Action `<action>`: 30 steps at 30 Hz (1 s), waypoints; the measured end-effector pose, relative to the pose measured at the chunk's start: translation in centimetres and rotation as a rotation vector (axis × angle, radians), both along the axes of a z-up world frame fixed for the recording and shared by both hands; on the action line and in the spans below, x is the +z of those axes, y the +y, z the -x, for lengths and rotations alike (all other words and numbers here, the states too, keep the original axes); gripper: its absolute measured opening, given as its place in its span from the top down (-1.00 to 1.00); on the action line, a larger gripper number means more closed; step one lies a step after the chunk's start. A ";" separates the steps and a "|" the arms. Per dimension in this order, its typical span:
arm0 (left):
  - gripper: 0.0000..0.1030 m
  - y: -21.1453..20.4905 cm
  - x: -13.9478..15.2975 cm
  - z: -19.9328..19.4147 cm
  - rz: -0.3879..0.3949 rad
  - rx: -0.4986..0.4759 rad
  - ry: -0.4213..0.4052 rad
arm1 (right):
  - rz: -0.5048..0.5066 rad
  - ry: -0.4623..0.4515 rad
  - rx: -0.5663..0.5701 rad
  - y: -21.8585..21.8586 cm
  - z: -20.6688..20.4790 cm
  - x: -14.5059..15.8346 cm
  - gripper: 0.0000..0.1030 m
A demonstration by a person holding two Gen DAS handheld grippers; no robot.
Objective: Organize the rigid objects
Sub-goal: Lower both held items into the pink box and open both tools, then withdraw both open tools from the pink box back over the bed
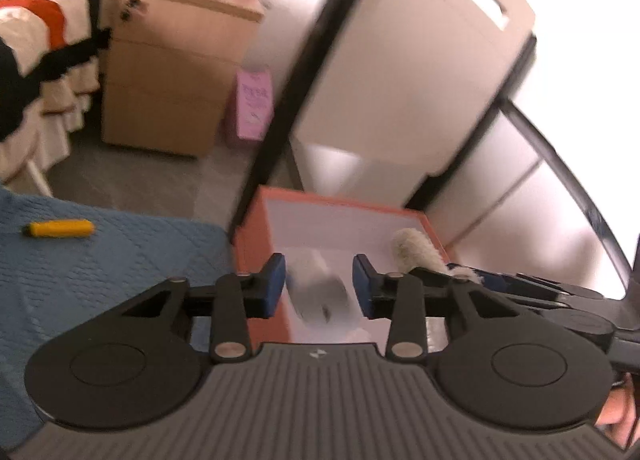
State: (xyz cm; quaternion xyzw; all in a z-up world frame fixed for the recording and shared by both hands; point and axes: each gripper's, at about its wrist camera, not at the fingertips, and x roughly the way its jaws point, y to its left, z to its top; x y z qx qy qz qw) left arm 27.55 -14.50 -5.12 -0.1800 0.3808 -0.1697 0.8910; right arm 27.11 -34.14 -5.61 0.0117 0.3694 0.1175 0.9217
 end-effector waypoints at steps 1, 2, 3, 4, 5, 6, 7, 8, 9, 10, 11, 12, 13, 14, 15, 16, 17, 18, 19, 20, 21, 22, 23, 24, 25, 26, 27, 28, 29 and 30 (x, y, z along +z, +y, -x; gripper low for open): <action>0.19 -0.8 -0.6 -0.4 -0.004 -0.016 0.010 | -0.001 0.016 -0.012 -0.6 -0.2 -0.6 0.05; 0.27 -1.5 -1.3 -0.7 -0.014 -0.029 0.016 | -0.002 0.038 -0.026 -1.3 -0.4 -1.4 0.05; 0.32 -2.3 -2.0 -1.0 -0.029 -0.039 0.025 | -0.003 0.057 -0.036 -1.8 -0.6 -2.2 0.05; 0.38 -3.1 -2.7 -1.4 -0.033 -0.051 0.038 | -0.006 0.080 -0.050 -2.6 -0.9 -3.0 0.05; 0.38 -3.6 -3.5 -1.7 -0.033 -0.063 0.052 | -0.008 0.096 -0.063 -2.9 -1.2 -3.7 0.05; 0.38 -4.3 -4.3 -1.9 -0.037 -0.070 0.067 | -0.012 0.119 -0.079 -3.6 -1.6 -4.6 0.05; 0.38 -4.9 -5.0 -2.0 -0.042 -0.077 0.080 | -0.015 0.139 -0.092 -4.1 -1.8 -5.4 0.05; 0.38 -5.3 -5.7 -2.1 -0.043 -0.082 0.092 | -0.020 0.160 -0.103 -4.4 -2.1 -6.1 0.05; 0.38 -5.6 -6.4 -2.1 -0.043 -0.088 0.104 | -0.028 0.183 -0.113 -4.8 -2.4 -7.0 0.05; 0.38 -6.0 -7.0 -2.1 -0.048 -0.092 0.114 | -0.033 0.201 -0.122 -5.1 -2.7 -7.8 0.05; 0.38 -6.1 -7.6 -2.1 -0.053 -0.094 0.121 | -0.033 0.212 -0.129 -5.4 -2.7 -8.5 0.05; 0.38 -6.2 -8.1 -2.1 -0.058 -0.094 0.129 | -0.031 0.222 -0.136 -5.6 -2.8 -9.1 0.04; 0.38 -6.2 -8.5 -2.2 -0.062 -0.091 0.139 | -0.030 0.231 -0.141 -5.7 -2.9 -9.6 0.04; 0.38 -6.0 -8.9 -2.3 -0.064 -0.088 0.148 | -0.029 0.237 -0.145 -5.6 -2.9 -10.1 0.04; 0.38 -5.7 -9.2 -2.2 -0.064 -0.088 0.154 | -0.030 0.245 -0.149 -5.7 -3.0 -10.5 0.04; 0.38 -5.5 -9.6 -2.3 -0.066 -0.087 0.156 | -0.033 0.254 -0.154 -5.7 -3.1 -10.9 0.04; 0.38 -5.4 -9.8 -2.4 -0.071 -0.083 0.159 | -0.038 0.258 -0.153 -5.7 -3.1 -11.1 0.04; 0.38 -5.1 -10.0 -2.4 -0.073 -0.078 0.163 | -0.040 0.261 -0.150 -5.7 -3.0 -11.3 0.01; 0.38 -5.0 -10.1 -2.5 -0.072 -0.074 0.165 | -0.039 0.265 -0.151 -5.7 -3.1 -11.5 0.01; 0.38 -4.9 -10.1 -2.6 -0.068 -0.072 0.165 | -0.037 0.269 -0.156 -5.7 -3.2 -11.6 -0.01; 0.38 -4.6 -10.0 -2.6 -0.065 -0.071 0.163 | -0.036 0.273 -0.160 -5.8 -3.2 -11.7 -0.07; 0.38 -4.5 -9.8 -2.6 -0.065 -0.070 0.160 | -0.038 0.273 -0.164 -5.9 -3.1 -11.6 -0.11; 0.38 -4.3 -9.7 -2.6 -0.064 -0.071 0.154 | -0.041 0.270 -0.163 -6.0 -3.1 -11.4 -0.13; 0.38 -4.2 -9.4 -2.5 -0.064 -0.072 0.148 | -0.039 0.261 -0.160 -5.9 -2.9 -11.1 -0.13; 0.38 -4.1 -9.0 -2.5 -0.065 -0.071 0.140 | -0.034 0.247 -0.157 -5.9 -2.8 -10.7 -0.13; 0.38 -3.8 -8.6 -2.3 -0.062 -0.069 0.131 | -0.032 0.232 -0.156 -6.0 -2.7 -10.2 -0.13; 0.38 -3.5 -8.2 -2.1 -0.059 -0.066 0.120 | -0.034 0.217 -0.156 -5.9 -2.6 -9.7 -0.12; 0.38 -3.1 -7.8 -1.9 -0.062 -0.065 0.109 | -0.040 0.201 -0.154 -5.7 -2.3 -9.1 -0.13; 0.38 -2.7 -7.4 -1.7 -0.068 -0.061 0.098 | -0.049 0.180 -0.150 -5.5 -1.9 -8.3 -0.13; 0.38 -2.3 -6.9 -1.3 -0.074 -0.058 0.083 | -0.057 0.160 -0.146 -5.2 -1.6 -7.6 -0.13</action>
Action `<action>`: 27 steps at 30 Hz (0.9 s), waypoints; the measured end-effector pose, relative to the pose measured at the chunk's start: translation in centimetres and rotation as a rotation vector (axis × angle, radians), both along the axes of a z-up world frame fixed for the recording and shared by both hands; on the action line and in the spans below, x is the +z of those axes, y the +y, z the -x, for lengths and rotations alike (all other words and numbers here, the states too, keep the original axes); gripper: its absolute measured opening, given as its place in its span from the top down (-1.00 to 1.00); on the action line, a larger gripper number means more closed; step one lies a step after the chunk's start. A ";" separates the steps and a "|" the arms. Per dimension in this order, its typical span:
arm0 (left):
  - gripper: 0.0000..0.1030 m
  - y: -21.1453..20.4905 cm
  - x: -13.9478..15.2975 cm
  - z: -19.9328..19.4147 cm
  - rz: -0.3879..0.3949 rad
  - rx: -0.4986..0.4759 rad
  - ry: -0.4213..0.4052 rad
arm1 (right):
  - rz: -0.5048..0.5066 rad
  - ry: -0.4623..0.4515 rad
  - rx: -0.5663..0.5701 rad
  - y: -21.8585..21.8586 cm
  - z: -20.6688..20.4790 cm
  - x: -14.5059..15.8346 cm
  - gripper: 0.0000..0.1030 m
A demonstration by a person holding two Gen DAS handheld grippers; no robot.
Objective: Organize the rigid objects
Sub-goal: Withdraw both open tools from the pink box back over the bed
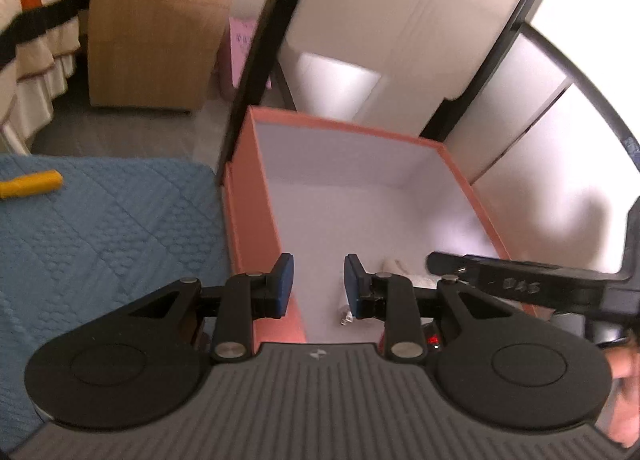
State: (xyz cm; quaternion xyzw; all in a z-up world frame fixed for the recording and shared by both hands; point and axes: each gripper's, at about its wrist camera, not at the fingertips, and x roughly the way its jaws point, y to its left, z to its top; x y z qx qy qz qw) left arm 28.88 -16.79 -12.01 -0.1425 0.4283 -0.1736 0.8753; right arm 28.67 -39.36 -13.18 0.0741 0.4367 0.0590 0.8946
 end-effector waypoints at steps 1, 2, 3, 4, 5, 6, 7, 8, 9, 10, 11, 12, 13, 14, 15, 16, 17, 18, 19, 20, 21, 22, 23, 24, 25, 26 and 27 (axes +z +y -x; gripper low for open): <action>0.38 0.5 0.6 0.4 -0.006 0.001 -0.019 | -0.004 -0.024 0.005 0.4 0.5 0.8 -0.13; 0.38 1.0 1.2 0.9 -0.014 0.001 -0.037 | -0.007 -0.042 0.009 0.8 0.8 1.4 -0.13; 0.38 1.4 1.7 1.4 -0.021 0.001 -0.054 | -0.012 -0.061 0.016 1.2 1.3 2.2 -0.13; 0.38 1.9 2.2 1.8 -0.024 0.003 -0.069 | -0.020 -0.081 0.023 1.7 1.9 2.9 -0.13; 0.38 2.4 2.6 2.3 -0.023 0.005 -0.078 | -0.024 -0.095 0.031 2.2 2.3 3.5 -0.13; 0.38 2.9 3.0 2.9 -0.016 0.008 -0.087 | -0.024 -0.110 0.045 2.8 2.8 4.1 -0.13; 0.38 3.5 3.4 3.5 -0.008 0.009 -0.100 | -0.024 -0.125 0.057 3.3 3.3 4.5 -0.13; 0.37 4.0 3.8 4.0 -0.006 0.013 -0.109 | -0.024 -0.141 0.069 4.0 3.9 5.0 -0.13; 0.37 4.6 4.1 4.5 -0.006 0.022 -0.118 | -0.024 -0.152 0.081 4.5 4.4 5.4 -0.13; 0.37 5.1 4.3 5.0 -0.005 0.030 -0.127 | -0.026 -0.162 0.094 5.1 4.8 5.8 -0.13; 0.37 5.7 4.6 5.5 -0.003 0.037 -0.137 | -0.028 -0.171 0.105 5.7 5.3 6.1 -0.13; 0.37 6.4 4.9 6.2 -0.002 0.048 -0.145 | -0.027 -0.180 0.117 6.3 5.9 6.3 -0.13; 0.37 7.0 5.1 6.7 0.000 0.059 -0.151 | -0.026 -0.187 0.128 6.8 6.3 6.5 -0.13; 0.37 7.6 5.2 7.2 0.004 0.070 -0.156 | -0.028 -0.192 0.138 7.3 6.9 6.6 -0.13; 0.37 8.3 5.3 7.8 0.006 0.081 -0.161 | -0.033 -0.195 0.144 7.7 7.3 6.7 -0.12; 0.37 8.8 5.3 8.3 0.006 0.089 -0.167 | -0.040 -0.197 0.149 8.1 7.8 6.8 -0.12; 0.37 9.4 5.4 8.8 0.005 0.098 -0.172 | -0.047 -0.198 0.152 8.4 8.4 6.8 -0.12; 0.37 10.0 5.6 9.4 0.002 0.104 -0.179 | -0.049 -0.200 0.153 8.8 8.9 6.8 -0.12; 0.37 10.4 5.6 9.8 -0.003 0.109 -0.184 | -0.047 -0.200 0.157 9.3 9.3 6.8 -0.12; 0.37 10.9 5.6 10.3 -0.009 0.115 -0.187 | -0.044 -0.202 0.166 9.8 9.8 6.6 -0.13; 0.37 11.3 5.5 10.8 -0.013 0.121 -0.191 | -0.039 -0.204 0.172 10.2 10.2 6.5 -0.13; 0.37 11.7 5.5 11.3 -0.018 0.126 -0.194 | -0.034 -0.203 0.177 10.7 10.5 6.3 -0.13; 0.37 12.1 5.4 11.8 -0.025 0.130 -0.199 | -0.034 -0.204 0.179 11.1 11.0 6.2 -0.13; 0.37 12.4 5.3 12.3 -0.035 0.134 -0.203 | -0.036 -0.202 0.182 11.5 11.4 6.0 -0.13; 0.37 12.8 5.1 12.8 -0.047 0.141 -0.206 | -0.039 -0.199 0.185 11.9 11.6 5.7 -0.13; 0.37 13.2 4.9 13.3 -0.057 0.146 -0.209 | -0.043 -0.198 0.184 12.2 11.9 5.5 -0.13; 0.37 13.4 4.6 13.6 -0.063 0.151 -0.209 | -0.047 -0.194 0.184 12.5 12.2 5.2 -0.13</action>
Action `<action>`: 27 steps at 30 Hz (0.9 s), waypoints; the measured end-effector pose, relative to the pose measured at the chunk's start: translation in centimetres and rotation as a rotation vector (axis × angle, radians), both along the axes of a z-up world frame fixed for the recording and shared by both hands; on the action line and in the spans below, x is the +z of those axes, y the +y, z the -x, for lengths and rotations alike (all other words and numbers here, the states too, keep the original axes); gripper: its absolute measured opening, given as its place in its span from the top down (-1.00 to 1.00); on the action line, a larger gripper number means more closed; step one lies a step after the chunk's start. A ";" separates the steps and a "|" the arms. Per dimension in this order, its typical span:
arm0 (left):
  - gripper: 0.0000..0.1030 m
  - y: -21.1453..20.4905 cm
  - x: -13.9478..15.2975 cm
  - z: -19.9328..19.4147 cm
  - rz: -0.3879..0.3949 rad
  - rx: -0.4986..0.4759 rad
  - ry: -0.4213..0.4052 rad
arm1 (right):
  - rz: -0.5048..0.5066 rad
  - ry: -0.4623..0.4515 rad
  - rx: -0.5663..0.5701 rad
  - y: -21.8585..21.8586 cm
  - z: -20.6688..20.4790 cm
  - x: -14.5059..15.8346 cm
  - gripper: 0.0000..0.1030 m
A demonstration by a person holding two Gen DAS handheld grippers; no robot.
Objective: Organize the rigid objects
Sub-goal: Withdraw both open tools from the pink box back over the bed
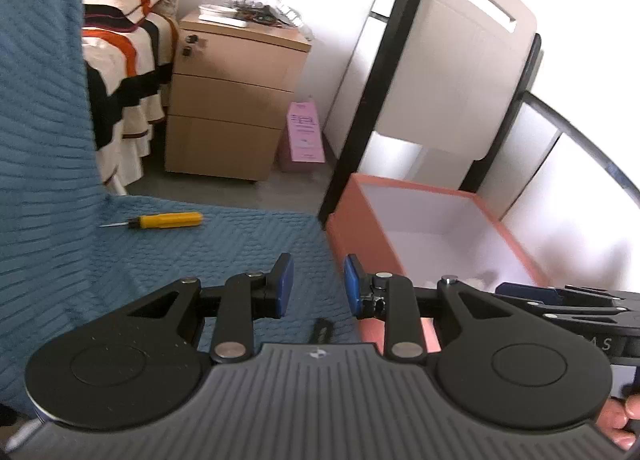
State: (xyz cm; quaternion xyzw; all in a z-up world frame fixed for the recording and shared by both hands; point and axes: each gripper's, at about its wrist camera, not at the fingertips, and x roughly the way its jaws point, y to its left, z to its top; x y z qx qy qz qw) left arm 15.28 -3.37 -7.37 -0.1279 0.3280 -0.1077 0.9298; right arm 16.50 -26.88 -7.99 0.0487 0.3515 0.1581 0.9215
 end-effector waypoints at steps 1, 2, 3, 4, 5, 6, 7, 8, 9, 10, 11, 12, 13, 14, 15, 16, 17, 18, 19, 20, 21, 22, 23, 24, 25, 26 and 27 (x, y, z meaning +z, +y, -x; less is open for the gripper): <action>0.37 0.4 -0.3 0.4 -0.001 0.006 -0.002 | -0.002 0.009 0.002 0.3 0.2 -0.4 -0.13; 0.37 0.8 -0.5 0.8 0.003 0.007 -0.009 | -0.005 0.016 0.002 0.6 0.6 -0.7 -0.13; 0.37 1.1 -0.8 1.0 0.004 0.010 -0.009 | -0.007 0.024 0.003 0.9 0.8 -1.0 -0.13; 0.37 1.5 -1.2 1.3 -0.002 0.017 -0.004 | -0.003 0.028 0.007 1.3 1.0 -1.4 -0.13; 0.37 1.8 -1.5 1.6 -0.009 0.025 -0.004 | 0.007 0.029 0.010 1.7 1.4 -1.8 -0.13; 0.37 2.1 -1.8 1.9 -0.014 0.030 -0.008 | 0.019 0.034 0.009 2.2 1.7 -2.3 -0.13; 0.37 2.5 -2.1 2.2 -0.019 0.036 -0.009 | 0.027 0.043 0.016 2.6 1.9 -2.7 -0.13; 0.37 2.9 -2.4 2.5 -0.024 0.044 -0.006 | 0.027 0.054 0.022 3.0 2.2 -3.1 -0.13; 0.37 3.2 -2.7 2.7 -0.030 0.053 -0.004 | 0.025 0.062 0.023 3.3 2.4 -3.5 -0.13; 0.37 3.4 -2.9 2.9 -0.041 0.065 -0.005 | 0.026 0.067 0.026 3.7 2.5 -3.8 -0.13; 0.37 3.7 -3.1 3.3 -0.057 0.078 -0.009 | 0.029 0.067 0.031 4.1 2.8 -4.2 -0.12; 0.37 3.8 -3.3 3.4 -0.067 0.081 -0.009 | 0.036 0.068 0.031 4.4 3.1 -4.5 -0.12; 0.37 4.1 -3.5 3.6 -0.073 0.080 -0.003 | 0.041 0.068 0.033 4.7 3.3 -4.8 -0.12; 0.37 4.4 -3.6 3.8 -0.075 0.079 0.001 | 0.043 0.068 0.035 4.9 3.5 -5.0 -0.12; 0.37 4.7 -3.8 4.1 -0.073 0.083 -0.002 | 0.044 0.069 0.034 5.1 3.7 -5.2 -0.12; 0.37 5.0 -4.0 4.3 -0.067 0.088 -0.002 | 0.045 0.070 0.032 5.3 3.9 -5.4 -0.12; 0.37 5.4 -4.3 4.5 -0.060 0.092 0.001 | 0.046 0.072 0.030 5.4 4.0 -5.6 -0.12; 0.37 5.6 -4.4 4.6 -0.055 0.095 0.003 | 0.044 0.076 0.028 5.5 4.0 -5.8 -0.12; 0.37 5.9 -4.7 4.8 -0.053 0.099 0.003 | 0.040 0.079 0.025 5.7 3.9 -6.0 -0.12; 0.36 6.1 -5.0 4.9 -0.052 0.102 0.003 | 0.037 0.081 0.022 5.9 3.9 -6.2 -0.12; 0.36 6.2 -5.2 4.9 -0.051 0.103 0.004 | 0.037 0.081 0.020 6.1 3.8 -6.4 -0.12; 0.36 6.2 -5.5 4.9 -0.049 0.102 0.004 | 0.041 0.077 0.019 6.4 3.9 -6.6 -0.12; 0.35 6.2 -5.8 4.8 -0.047 0.099 0.002 | 0.044 0.073 0.018 6.6 3.9 -6.9 -0.12; 0.35 6.2 -6.3 4.5 -0.049 0.095 0.002 | 0.048 0.073 0.020 6.9 3.9 -7.2 -0.12; 0.35 6.2 -6.8 4.2 -0.054 0.090 0.006 | 0.051 0.075 0.023 7.1 3.9 -7.5 -0.12; 0.35 6.1 -7.2 3.8 -0.062 0.088 0.013 | 0.054 0.071 0.030 7.4 3.8 -7.7 -0.12; 0.34 6.1 -7.7 3.3 -0.074 0.085 0.026 | 0.061 0.066 0.036 7.7 3.8 -8.0 -0.12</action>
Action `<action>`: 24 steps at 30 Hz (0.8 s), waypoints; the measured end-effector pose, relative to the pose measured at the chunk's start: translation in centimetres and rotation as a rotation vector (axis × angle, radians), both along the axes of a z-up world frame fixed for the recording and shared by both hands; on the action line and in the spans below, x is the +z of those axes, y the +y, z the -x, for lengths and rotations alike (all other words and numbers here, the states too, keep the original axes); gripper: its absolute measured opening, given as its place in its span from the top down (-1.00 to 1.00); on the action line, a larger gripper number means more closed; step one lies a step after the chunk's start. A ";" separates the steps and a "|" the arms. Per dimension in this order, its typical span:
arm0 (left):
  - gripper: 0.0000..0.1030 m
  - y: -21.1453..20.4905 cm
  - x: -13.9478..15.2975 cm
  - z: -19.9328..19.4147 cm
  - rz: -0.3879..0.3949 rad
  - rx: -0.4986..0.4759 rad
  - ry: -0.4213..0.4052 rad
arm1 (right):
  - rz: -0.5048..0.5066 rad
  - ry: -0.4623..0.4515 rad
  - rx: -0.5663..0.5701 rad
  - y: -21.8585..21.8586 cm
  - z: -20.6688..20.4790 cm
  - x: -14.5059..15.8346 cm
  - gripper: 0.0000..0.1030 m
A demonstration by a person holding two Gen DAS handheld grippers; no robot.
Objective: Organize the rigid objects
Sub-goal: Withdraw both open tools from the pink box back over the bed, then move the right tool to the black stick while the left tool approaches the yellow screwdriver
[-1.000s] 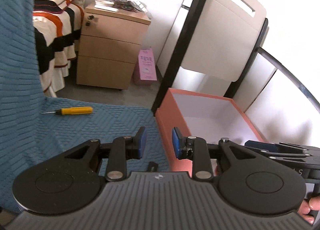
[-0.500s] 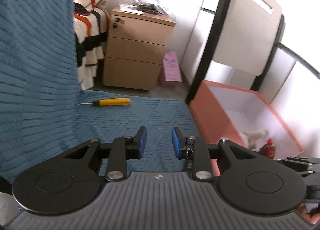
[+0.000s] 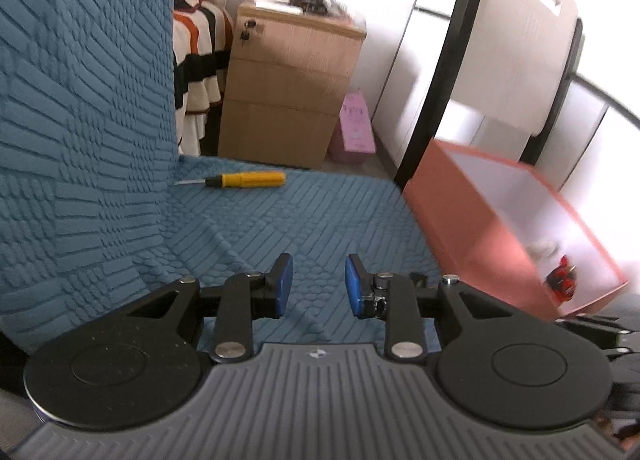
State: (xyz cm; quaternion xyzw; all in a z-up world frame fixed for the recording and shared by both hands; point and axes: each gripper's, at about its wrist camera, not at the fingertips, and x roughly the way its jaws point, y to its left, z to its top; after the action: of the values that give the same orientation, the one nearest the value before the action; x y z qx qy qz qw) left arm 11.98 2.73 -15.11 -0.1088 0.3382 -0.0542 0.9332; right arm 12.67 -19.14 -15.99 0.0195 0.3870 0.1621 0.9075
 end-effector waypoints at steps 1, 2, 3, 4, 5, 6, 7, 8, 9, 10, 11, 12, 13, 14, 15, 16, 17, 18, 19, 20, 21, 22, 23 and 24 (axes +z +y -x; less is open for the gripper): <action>0.32 0.0 -0.4 -0.6 -0.010 -0.005 0.012 | 0.008 -0.001 0.006 0.3 -0.1 -0.3 -0.12; 0.24 0.1 -0.7 -1.1 -0.017 -0.009 0.015 | 0.009 -0.001 0.013 0.6 -0.2 -0.5 -0.12; 0.17 0.2 -0.9 -1.5 -0.021 -0.012 0.011 | 0.004 -0.003 0.023 0.8 -0.3 -0.7 -0.12; 0.06 0.3 -1.0 -2.0 -0.025 -0.014 0.007 | 0.004 -0.002 0.030 1.1 -0.5 -1.0 -0.12; 0.02 0.5 -1.0 -2.5 -0.030 -0.015 0.006 | 0.009 0.002 0.029 1.3 -0.7 -1.3 -0.13; 0.00 0.6 -1.0 -3.0 -0.031 -0.019 0.001 | 0.013 0.006 0.029 1.5 -1.0 -1.5 -0.12; -0.05 0.7 -1.1 -3.4 -0.035 -0.025 -0.004 | 0.016 0.006 0.032 1.7 -1.3 -1.7 -0.12; -0.09 0.8 -1.3 -4.0 -0.044 -0.028 -0.005 | 0.019 0.002 0.036 1.8 -1.5 -1.8 -0.12; -0.10 0.9 -1.4 -4.7 -0.055 -0.029 -0.001 | 0.022 0.000 0.038 1.9 -1.8 -1.9 -0.12; -0.12 1.0 -1.6 -5.3 -0.068 -0.033 0.004 | 0.023 0.001 0.038 2.0 -2.1 -2.0 -0.12; -0.17 1.0 -1.7 -5.9 -0.077 -0.036 0.009 | 0.022 0.004 0.037 2.1 -2.3 -2.2 -0.12; -0.18 1.1 -1.9 -6.6 -0.087 -0.041 0.014 | 0.020 0.007 0.036 2.1 -2.7 -2.3 -0.12; -0.19 1.2 -2.1 -7.2 -0.095 -0.048 0.016 | 0.018 0.009 0.035 2.2 -3.1 -2.5 -0.12; -0.19 1.3 -2.4 -7.8 -0.104 -0.055 0.019 | 0.023 0.009 0.032 2.3 -3.4 -2.6 -0.13; -0.19 1.4 -2.7 -8.6 -0.114 -0.063 0.027 | 0.034 0.005 0.022 2.4 -3.8 -2.8 -0.19; -0.19 1.6 -3.0 -9.2 -0.121 -0.068 0.033 | 0.039 0.002 0.018 2.5 -4.2 -2.9 -0.29; -0.19 1.7 -3.3 -9.9 -0.130 -0.074 0.041 | 0.037 0.001 0.016 2.6 -4.5 -3.1 -0.55; -0.19 1.9 -3.7 -10.7 -0.141 -0.076 0.052 | 0.034 0.003 0.014 2.8 -4.9 -3.2 -0.71; -0.19 2.2 -4.0 -11.3 -0.152 -0.077 0.059 | 0.031 0.004 0.019 3.0 -5.2 -3.3 -0.68; -0.19 2.4 -4.2 -11.8 -0.161 -0.080 0.064 | 0.031 0.000 0.033 3.4 -5.3 -3.4 -0.68; -0.19 2.6 -4.5 -12.4 -0.169 -0.080 0.069 | 0.037 -0.004 0.043 3.7 -5.4 -3.6 -0.68; -0.19 2.8 -4.7 -13.0 -0.175 -0.080 0.074 | 0.043 -0.007 0.045 4.0 -5.6 -3.8 -0.68; -0.19 3.1 -5.1 -13.7 -0.183 -0.081 0.082 | 0.046 -0.005 0.043 4.2 -5.8 -4.0 -0.68; -0.19 3.3 -5.3 -14.2 -0.195 -0.077 0.092 | 0.048 0.000 0.039 4.3 -6.1 -4.3 -0.68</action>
State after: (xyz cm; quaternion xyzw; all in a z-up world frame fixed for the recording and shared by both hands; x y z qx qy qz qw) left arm 26.22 6.01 -20.42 -0.0068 0.3881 -0.0520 0.9201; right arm 18.75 -14.82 -20.26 -0.0099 0.3913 0.1706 0.9043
